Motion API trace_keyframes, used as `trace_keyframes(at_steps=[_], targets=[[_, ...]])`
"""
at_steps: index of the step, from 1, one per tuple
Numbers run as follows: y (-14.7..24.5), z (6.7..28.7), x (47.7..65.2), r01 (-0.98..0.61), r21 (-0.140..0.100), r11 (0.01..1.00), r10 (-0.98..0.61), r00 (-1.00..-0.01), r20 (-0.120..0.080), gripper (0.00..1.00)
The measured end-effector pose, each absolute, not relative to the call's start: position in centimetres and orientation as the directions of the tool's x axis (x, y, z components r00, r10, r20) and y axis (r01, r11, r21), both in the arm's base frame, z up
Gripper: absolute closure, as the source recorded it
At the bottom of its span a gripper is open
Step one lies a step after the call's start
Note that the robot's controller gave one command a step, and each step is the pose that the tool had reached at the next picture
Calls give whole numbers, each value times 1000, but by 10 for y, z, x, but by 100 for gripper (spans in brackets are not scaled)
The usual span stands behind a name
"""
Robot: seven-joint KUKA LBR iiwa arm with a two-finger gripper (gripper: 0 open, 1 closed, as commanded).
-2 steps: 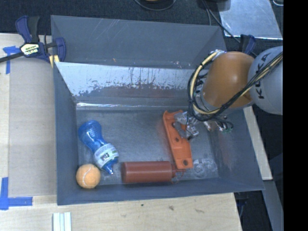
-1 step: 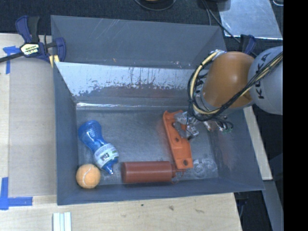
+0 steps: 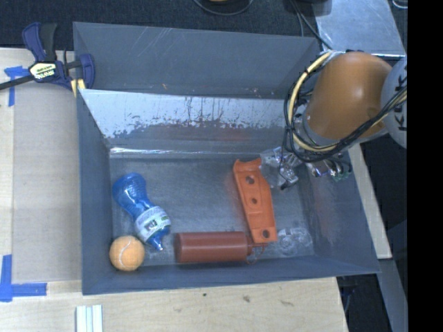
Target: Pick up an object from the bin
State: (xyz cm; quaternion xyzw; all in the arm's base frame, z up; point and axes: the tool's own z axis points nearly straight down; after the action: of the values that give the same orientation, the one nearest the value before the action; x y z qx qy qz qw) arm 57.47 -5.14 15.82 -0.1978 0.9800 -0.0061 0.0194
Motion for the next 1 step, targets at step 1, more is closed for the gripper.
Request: trace_keyframes(at_steps=[1], targets=[[-60,219,576,-351,-15,936,-351,-936,-31,0]])
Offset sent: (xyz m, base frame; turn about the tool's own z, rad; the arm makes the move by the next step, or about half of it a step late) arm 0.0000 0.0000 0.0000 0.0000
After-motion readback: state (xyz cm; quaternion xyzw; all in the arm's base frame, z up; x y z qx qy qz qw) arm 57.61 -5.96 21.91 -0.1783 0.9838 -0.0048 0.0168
